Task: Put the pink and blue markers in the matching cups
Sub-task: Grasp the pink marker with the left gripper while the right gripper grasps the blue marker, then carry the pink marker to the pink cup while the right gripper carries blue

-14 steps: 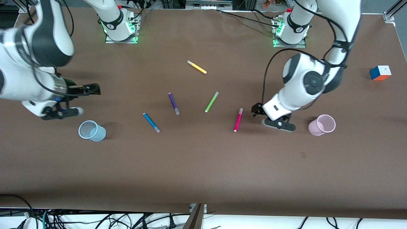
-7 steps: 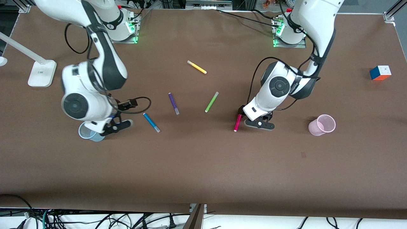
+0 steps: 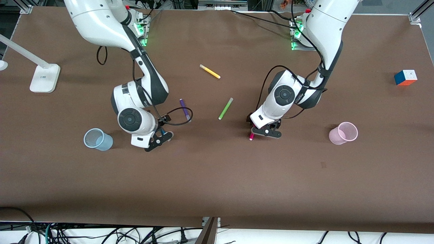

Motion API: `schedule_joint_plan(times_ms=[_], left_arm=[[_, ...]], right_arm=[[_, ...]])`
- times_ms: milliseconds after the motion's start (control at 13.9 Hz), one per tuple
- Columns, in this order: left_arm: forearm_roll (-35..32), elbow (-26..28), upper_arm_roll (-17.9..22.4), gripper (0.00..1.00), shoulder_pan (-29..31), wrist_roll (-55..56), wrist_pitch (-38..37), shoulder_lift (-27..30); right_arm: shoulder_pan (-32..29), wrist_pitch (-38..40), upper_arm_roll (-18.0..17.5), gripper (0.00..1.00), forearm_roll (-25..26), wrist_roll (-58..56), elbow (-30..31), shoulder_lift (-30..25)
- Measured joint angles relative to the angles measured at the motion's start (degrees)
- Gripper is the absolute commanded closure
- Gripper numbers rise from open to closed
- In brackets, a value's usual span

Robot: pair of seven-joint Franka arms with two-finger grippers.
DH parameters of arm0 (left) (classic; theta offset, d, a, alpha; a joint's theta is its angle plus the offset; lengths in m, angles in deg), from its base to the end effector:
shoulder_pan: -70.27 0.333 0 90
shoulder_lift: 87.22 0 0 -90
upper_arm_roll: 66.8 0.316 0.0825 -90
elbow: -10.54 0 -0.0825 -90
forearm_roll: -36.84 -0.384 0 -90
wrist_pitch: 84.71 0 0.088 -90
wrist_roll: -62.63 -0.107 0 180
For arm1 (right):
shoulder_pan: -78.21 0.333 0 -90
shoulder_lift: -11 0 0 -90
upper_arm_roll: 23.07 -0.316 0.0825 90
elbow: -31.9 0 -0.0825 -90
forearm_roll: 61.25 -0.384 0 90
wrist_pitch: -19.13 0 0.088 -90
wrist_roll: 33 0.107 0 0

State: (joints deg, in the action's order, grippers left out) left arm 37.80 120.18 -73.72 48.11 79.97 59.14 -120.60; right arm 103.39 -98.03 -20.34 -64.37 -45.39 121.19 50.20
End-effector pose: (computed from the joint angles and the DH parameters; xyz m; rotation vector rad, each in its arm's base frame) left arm 0.5519 -0.3033 0.1911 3.0532 -0.2618 -0.0205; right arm 0.6266 0.2666 0.2295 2.9906 0.9025 -0.3091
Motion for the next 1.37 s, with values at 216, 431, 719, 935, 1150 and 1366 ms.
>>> schedule_joint_plan(times_ms=[216,431,719,935,1150,1366], left_arm=[[-0.01,0.58,0.01,0.42,-0.90,1.93,-0.01,-0.13],[-1.22,1.02,0.01,0.63,-1.68,3.02,-0.01,-0.25],[-3.43,1.69,0.05,1.00,-1.70,3.90,0.00,-0.28],[-3.44,1.69,0.09,1.00,-1.70,3.91,-0.02,-0.25],[-3.69,1.05,0.63,1.00,-1.05,2.32,-4.35,1.06],[-3.80,-2.02,1.05,1.00,3.41,-7.59,-19.87,7.44]], right_arm=[[-0.17,-4.11,0.48,0.00,0.04,-0.43,-0.01,1.89],[-0.31,-7.67,0.60,0.00,0.04,-0.58,-0.01,3.24],[-0.23,-8.97,0.58,0.00,0.04,-0.66,-0.01,4.33],[-0.16,-9.69,0.53,0.30,0.04,-0.71,0.00,4.75],[0.03,-10.56,0.45,0.72,0.04,-0.89,0.04,5.24],[0.58,-10.64,0.40,0.91,0.04,-0.90,0.04,5.34]])
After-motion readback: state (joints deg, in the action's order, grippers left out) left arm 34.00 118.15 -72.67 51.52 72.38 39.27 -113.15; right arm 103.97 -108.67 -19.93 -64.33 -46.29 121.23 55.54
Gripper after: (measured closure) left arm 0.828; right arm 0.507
